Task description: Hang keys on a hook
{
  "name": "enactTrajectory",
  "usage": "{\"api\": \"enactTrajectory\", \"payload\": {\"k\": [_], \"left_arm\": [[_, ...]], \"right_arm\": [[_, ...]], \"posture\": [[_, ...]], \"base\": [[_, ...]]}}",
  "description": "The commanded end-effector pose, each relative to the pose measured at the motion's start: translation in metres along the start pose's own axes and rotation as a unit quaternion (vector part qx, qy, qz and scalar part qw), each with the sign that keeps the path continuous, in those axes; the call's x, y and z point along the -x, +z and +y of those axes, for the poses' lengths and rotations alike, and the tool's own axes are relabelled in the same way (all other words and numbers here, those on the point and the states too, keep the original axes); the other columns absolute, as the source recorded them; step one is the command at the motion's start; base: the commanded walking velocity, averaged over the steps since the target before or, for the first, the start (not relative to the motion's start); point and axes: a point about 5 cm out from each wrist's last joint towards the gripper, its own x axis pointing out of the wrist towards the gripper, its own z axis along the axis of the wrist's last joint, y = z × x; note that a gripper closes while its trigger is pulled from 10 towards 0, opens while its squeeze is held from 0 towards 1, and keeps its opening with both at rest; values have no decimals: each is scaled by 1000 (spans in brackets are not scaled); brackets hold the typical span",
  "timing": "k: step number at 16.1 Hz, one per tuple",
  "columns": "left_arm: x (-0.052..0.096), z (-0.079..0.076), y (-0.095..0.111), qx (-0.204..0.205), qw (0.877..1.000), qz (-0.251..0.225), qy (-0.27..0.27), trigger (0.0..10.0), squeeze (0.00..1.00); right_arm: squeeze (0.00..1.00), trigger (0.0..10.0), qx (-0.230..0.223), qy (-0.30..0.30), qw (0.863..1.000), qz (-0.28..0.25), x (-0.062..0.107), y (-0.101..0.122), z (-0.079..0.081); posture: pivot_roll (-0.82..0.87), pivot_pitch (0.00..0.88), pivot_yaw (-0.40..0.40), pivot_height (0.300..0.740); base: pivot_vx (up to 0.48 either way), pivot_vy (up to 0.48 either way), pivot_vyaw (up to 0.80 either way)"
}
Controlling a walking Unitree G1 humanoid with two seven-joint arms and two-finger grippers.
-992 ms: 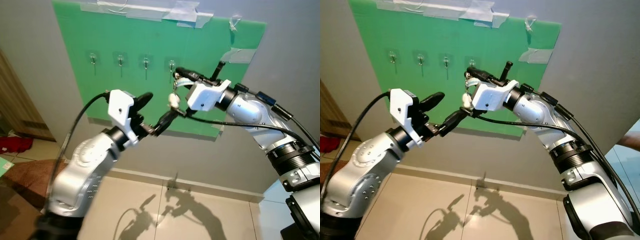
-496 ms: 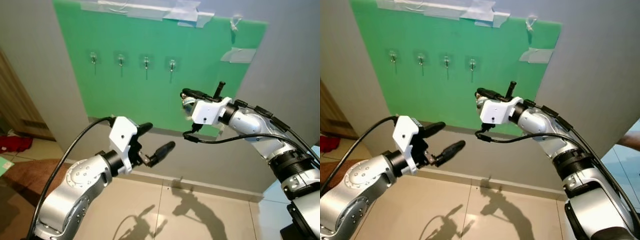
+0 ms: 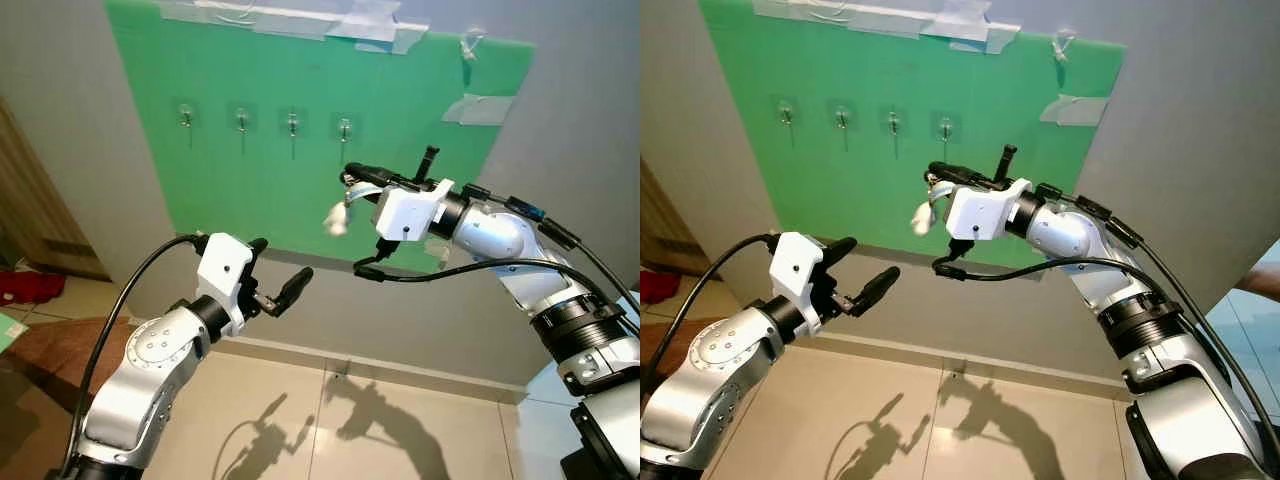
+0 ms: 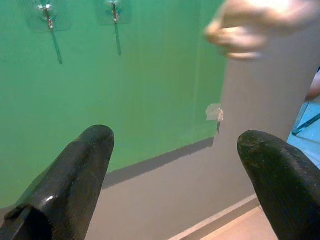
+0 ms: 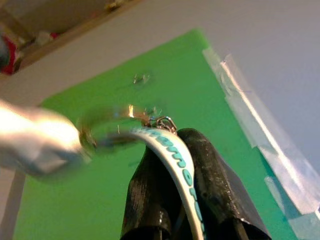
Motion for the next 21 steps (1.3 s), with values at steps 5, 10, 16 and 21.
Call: {"api": "enactTrajectory", "payload": {"k": [5,10,16,21], "left_arm": [[-11,1,14,-17,999,-43,0,10000,0],[-18,-9,29,-25,997,-72,-19,10000,0],[-21,-12,30,-24,997,-73,-30,10000,0],[-22,-14,30,-27,997,-69,-38,10000,0]], "right_arm": [[0,0,-14,-7,1000,-18,4,12,-7],[0,0,-11,22,1000,0,5,6,16],[0,0,-20,26,999,8,-3,1,29],[0,0,-5,30,999,29,-9,-10,37]], "posture": [[-52,0,-7,740],[-52,0,-5,740],[-51,0,1,740],[-44,0,1,740]], "base": [[0,0,0],[0,0,0],[0,0,0],[0,0,0]]}}
